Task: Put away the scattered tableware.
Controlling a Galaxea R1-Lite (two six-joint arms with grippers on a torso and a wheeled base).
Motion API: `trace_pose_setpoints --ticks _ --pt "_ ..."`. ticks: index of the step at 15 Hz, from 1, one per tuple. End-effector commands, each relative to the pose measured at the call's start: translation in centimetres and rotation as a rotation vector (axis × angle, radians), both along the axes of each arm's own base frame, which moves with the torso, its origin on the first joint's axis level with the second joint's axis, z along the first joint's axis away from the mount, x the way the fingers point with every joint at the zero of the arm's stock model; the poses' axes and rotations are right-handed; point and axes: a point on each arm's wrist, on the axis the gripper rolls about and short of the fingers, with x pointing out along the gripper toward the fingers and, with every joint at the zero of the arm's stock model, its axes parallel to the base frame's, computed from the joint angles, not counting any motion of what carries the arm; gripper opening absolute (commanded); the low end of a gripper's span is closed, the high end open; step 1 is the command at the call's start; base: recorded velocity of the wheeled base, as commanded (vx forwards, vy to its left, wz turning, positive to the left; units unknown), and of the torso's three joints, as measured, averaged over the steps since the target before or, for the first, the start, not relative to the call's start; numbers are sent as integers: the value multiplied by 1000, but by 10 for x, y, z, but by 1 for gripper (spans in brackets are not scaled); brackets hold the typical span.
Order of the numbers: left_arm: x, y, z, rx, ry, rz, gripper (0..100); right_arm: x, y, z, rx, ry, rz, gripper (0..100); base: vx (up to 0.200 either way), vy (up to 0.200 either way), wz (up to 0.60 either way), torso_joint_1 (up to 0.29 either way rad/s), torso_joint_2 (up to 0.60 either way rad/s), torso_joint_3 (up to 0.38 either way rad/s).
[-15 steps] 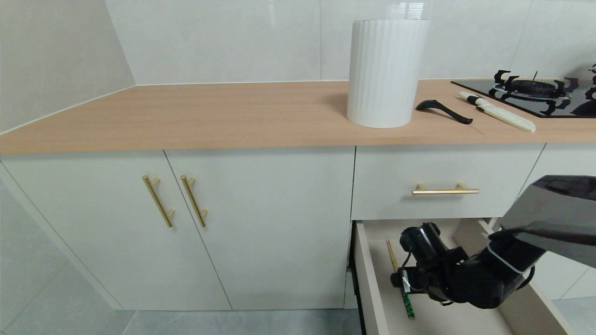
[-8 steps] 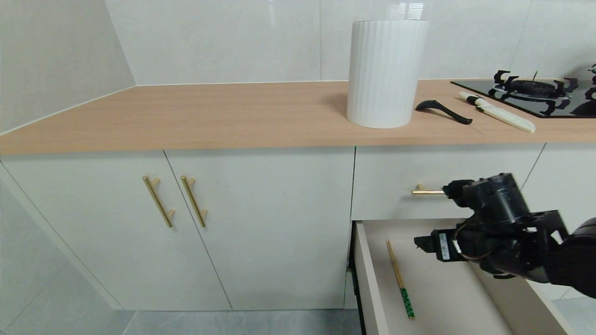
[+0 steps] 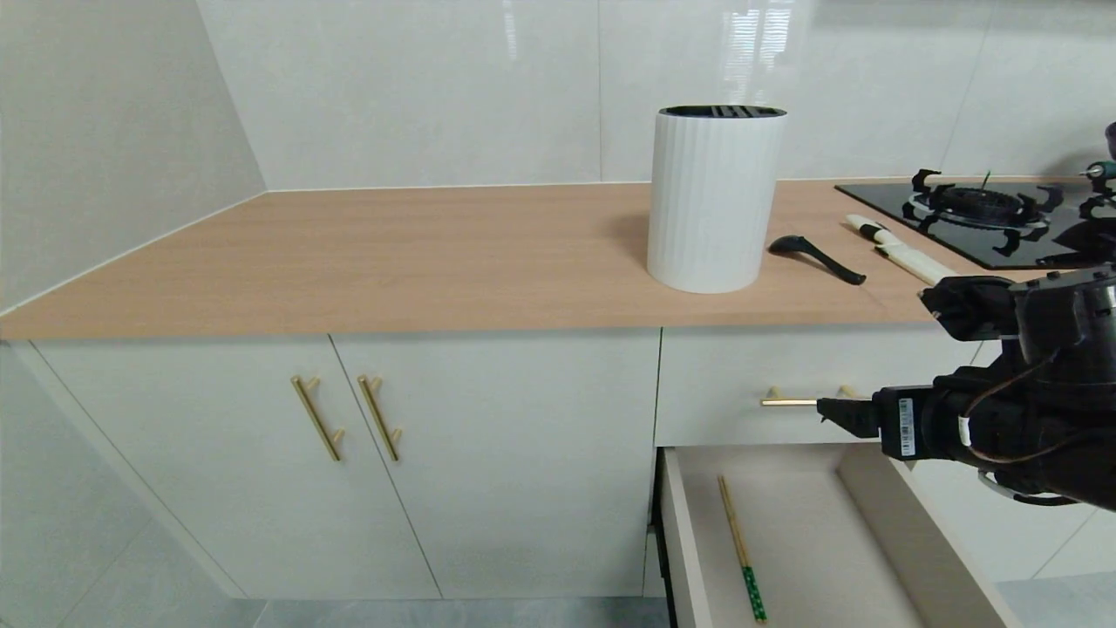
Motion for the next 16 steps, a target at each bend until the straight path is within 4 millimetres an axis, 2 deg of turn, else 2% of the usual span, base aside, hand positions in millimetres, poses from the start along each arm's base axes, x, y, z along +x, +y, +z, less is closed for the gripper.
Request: trace_pose_setpoints --ticks 1,2,3,6,8,11,13,16 --pt "0 0 0 -1 2 1 100 -2 -6 8 10 -32 -14 100 0 0 0 134 -447 -330" --pt "0 0 0 -1 2 1 100 1 -11 14 9 -51 -15 100 0 0 0 80 -271 -198" --pt "0 0 0 -1 2 1 100 18 -28 32 13 -104 -8 100 0 0 0 46 -144 -110" --pt "0 0 0 -1 2 1 100 67 -61 79 46 -240 54 100 0 0 0 13 -47 -31" --pt "0 0 0 -1 2 1 100 91 -72 89 37 -254 94 100 0 0 0 0 0 0" --pt "0 0 0 -1 2 1 100 136 -77 75 18 -187 152 100 0 0 0 0 0 0" --pt "0 0 0 -1 2 1 100 176 -89 56 -44 -177 188 100 0 0 0 0 0 0" --pt "0 0 0 -1 2 1 100 208 -95 33 -42 -154 247 100 0 0 0 0 0 0"
